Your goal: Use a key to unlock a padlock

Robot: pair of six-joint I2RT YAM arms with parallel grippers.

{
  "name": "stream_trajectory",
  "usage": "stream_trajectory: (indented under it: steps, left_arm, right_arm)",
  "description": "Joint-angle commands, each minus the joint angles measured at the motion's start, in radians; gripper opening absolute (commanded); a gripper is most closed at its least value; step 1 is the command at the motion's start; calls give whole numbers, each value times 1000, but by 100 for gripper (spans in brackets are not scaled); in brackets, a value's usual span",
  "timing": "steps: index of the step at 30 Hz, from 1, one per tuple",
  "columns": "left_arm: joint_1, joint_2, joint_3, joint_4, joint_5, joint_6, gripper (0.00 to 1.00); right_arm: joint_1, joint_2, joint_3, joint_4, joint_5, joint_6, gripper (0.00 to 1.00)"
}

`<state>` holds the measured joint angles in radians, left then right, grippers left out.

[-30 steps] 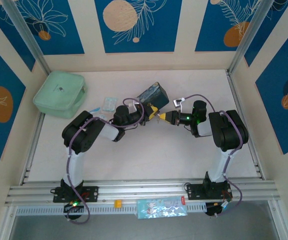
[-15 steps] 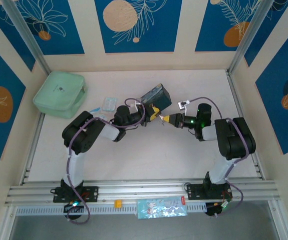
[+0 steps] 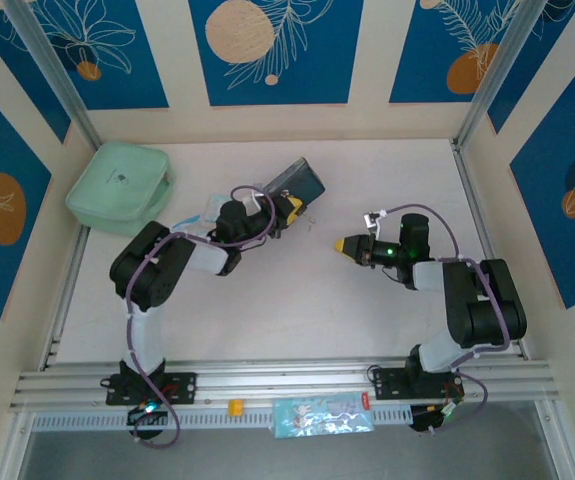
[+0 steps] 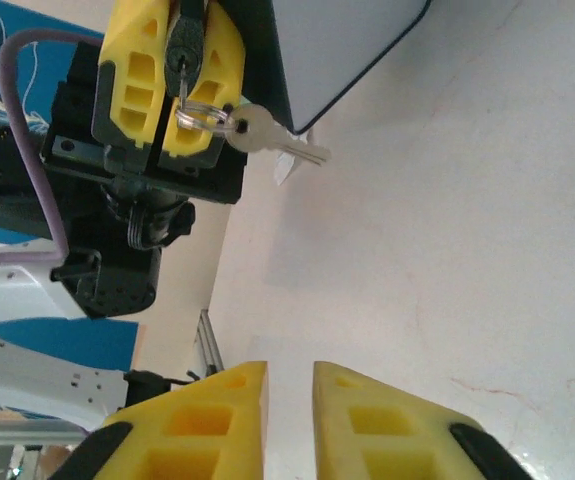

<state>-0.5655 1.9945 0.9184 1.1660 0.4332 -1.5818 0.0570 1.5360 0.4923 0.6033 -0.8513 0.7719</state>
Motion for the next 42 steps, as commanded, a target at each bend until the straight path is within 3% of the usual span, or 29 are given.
stream_trajectory:
  steps: [1, 7, 17, 26, 33, 42]
  left_arm:
    - [-11, -18, 16, 112, 1, 27, 0]
    - [-32, -53, -2, 47, 6, 122, 0]
    - [-61, -18, 0, 103, -5, 84, 0]
    - [-74, -15, -1, 110, -10, 75, 0]
    - [-86, 3, -3, 130, -17, 59, 0]
    - [-121, 7, 2, 153, -11, 20, 0]
  right_arm:
    - [30, -58, 42, -87, 105, 10, 32]
    - [115, -76, 86, -61, 283, 105, 36]
    - [169, 39, 113, 126, 295, 211, 35]
    - [184, 112, 112, 275, 264, 275, 24]
    - [201, 114, 115, 276, 265, 280, 0]
    - [208, 149, 146, 301, 271, 278, 0]
